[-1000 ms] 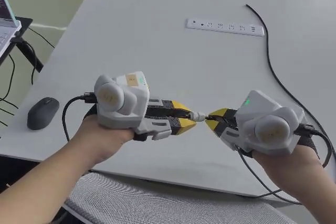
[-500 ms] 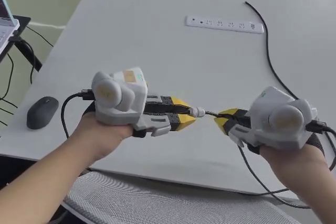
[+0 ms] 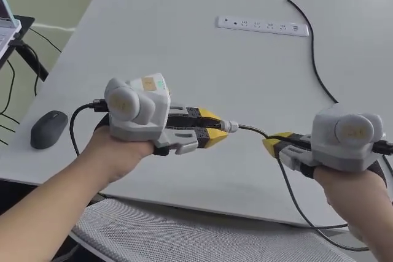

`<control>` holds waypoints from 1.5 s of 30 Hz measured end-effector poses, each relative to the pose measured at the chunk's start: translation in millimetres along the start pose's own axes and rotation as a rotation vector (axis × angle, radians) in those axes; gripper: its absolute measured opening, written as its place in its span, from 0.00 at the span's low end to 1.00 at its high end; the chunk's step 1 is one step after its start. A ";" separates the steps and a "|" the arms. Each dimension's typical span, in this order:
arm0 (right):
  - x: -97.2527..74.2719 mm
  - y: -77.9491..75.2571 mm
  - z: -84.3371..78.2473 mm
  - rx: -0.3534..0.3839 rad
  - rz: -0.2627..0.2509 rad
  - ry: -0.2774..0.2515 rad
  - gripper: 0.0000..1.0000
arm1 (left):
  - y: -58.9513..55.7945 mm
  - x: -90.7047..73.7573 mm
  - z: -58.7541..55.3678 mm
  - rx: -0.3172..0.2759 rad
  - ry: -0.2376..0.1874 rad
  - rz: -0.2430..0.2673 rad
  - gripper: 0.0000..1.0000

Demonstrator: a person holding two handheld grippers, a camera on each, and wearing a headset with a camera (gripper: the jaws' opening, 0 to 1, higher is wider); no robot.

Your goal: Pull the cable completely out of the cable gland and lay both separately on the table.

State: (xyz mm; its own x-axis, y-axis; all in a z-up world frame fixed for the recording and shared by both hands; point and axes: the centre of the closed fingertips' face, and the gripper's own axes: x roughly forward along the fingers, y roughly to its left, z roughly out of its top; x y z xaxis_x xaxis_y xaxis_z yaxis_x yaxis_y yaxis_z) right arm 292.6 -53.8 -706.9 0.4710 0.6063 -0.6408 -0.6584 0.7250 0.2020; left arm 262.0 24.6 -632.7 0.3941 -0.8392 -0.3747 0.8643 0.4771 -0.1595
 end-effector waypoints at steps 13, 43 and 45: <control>3.1 -20.4 -26.2 0.197 -0.027 0.028 0.01 | 0.8 0.7 -1.1 0.001 0.002 -0.002 0.15; 6.0 -24.7 -56.0 0.394 -0.034 0.058 0.01 | 4.2 3.3 -3.3 -0.008 0.003 0.003 0.15; 5.9 -23.8 -55.7 0.373 -0.028 0.055 0.01 | 3.5 3.0 -2.5 -0.009 0.001 0.003 0.15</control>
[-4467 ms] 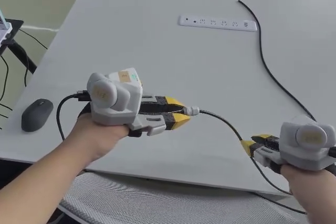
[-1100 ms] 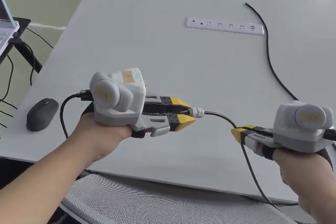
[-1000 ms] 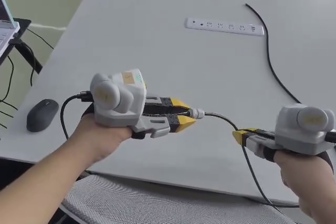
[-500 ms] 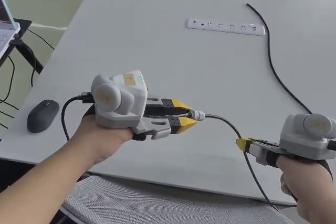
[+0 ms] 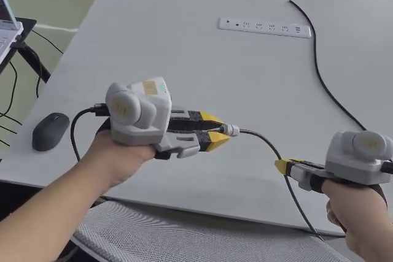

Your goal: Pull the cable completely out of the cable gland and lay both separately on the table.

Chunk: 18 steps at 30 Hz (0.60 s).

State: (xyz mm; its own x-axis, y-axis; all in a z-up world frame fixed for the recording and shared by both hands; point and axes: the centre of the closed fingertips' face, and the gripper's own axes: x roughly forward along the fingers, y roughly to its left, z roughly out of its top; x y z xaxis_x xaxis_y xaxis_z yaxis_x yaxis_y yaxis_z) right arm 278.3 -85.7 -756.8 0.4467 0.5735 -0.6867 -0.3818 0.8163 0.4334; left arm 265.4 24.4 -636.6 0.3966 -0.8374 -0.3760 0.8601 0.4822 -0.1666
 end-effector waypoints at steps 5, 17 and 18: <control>-1.1 0.2 0.7 -0.034 0.011 0.005 0.02 | 0.1 -1.0 1.3 0.000 -0.001 0.007 0.15; -8.0 2.0 2.0 -0.086 0.018 0.004 0.09 | -0.3 -0.4 3.2 -0.002 0.002 0.009 0.15; -9.9 5.6 3.5 -0.103 0.031 0.001 0.10 | -0.6 -0.1 3.5 -0.002 0.001 0.008 0.15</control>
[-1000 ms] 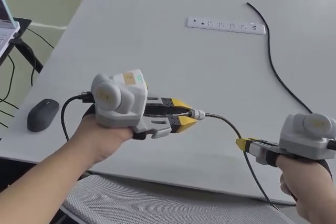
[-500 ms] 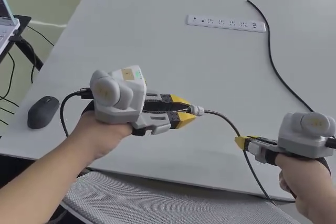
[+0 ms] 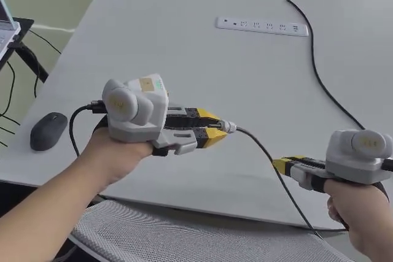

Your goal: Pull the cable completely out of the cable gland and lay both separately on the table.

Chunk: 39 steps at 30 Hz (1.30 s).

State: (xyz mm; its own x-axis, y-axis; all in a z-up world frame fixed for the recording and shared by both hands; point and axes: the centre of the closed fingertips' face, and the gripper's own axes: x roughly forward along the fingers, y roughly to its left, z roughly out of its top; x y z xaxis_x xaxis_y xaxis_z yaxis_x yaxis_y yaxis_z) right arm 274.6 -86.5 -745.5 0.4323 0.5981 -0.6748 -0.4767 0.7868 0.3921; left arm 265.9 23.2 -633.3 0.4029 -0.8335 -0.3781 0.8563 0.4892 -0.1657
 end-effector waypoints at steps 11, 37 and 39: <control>-13.5 61.3 54.0 -0.469 0.115 -0.115 0.21 | 2.9 0.5 -4.2 -0.002 0.007 0.000 0.15; 13.4 113.9 62.8 -0.840 0.204 -0.112 0.07 | -7.5 -3.0 -3.2 0.003 0.008 -0.004 0.15; 14.1 115.6 62.2 -0.837 0.214 -0.115 0.04 | -6.9 -3.0 -3.7 0.002 0.007 -0.005 0.15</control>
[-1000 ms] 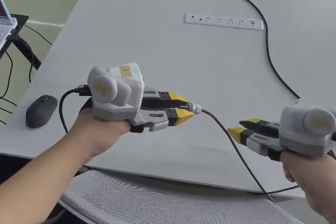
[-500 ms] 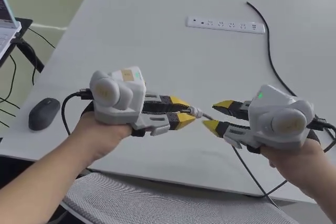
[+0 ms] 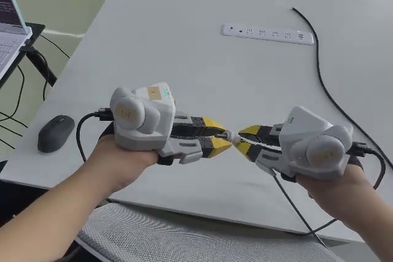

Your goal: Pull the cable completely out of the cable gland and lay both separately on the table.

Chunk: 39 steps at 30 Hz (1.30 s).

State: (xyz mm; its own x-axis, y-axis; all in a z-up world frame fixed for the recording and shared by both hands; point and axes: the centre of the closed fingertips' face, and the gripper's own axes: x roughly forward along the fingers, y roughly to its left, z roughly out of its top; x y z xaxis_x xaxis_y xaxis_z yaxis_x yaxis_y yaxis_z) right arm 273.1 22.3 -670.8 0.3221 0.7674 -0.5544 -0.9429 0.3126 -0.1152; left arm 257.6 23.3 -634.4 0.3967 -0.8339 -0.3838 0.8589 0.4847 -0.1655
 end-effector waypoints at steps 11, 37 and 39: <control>-1.2 3.3 -2.3 -0.035 -0.002 0.010 0.01 | 0.8 0.9 -1.8 0.001 -0.006 0.003 0.15; -3.0 -12.9 -50.5 0.069 -0.038 0.090 0.00 | 0.6 1.1 9.4 -0.011 -0.032 0.026 0.15; -4.1 -12.9 -55.0 0.074 -0.039 0.103 0.00 | 1.0 1.1 9.9 -0.012 -0.033 0.029 0.15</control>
State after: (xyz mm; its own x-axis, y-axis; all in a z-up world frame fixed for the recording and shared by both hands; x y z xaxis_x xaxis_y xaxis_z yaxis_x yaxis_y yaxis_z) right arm 279.3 -15.6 -712.3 0.3441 0.6938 -0.6326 -0.9199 0.3842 -0.0790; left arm 262.1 20.3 -626.0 0.4316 -0.8279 -0.3583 0.8432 0.5114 -0.1658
